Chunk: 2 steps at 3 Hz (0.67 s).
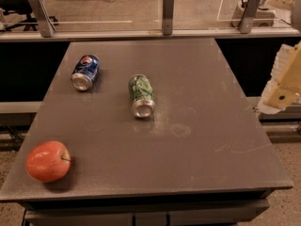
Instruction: Place green can upright
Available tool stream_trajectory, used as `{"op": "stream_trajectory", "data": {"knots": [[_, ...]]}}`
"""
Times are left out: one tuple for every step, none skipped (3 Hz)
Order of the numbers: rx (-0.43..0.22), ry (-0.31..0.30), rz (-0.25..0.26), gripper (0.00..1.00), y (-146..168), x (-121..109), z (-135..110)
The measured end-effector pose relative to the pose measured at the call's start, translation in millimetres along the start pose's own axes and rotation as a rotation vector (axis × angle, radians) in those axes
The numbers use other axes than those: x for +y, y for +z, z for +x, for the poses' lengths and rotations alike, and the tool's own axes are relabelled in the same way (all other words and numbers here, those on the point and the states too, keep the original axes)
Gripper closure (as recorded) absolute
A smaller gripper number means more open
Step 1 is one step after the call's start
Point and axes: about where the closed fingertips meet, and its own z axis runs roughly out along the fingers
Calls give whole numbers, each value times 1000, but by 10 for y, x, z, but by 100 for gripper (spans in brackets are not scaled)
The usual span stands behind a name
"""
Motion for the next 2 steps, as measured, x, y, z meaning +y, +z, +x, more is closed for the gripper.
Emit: {"op": "stream_trajectory", "data": {"knots": [[-1, -1, 2, 0, -10, -1, -9], [-47, -13, -25, 0, 192, -125, -331]]}}
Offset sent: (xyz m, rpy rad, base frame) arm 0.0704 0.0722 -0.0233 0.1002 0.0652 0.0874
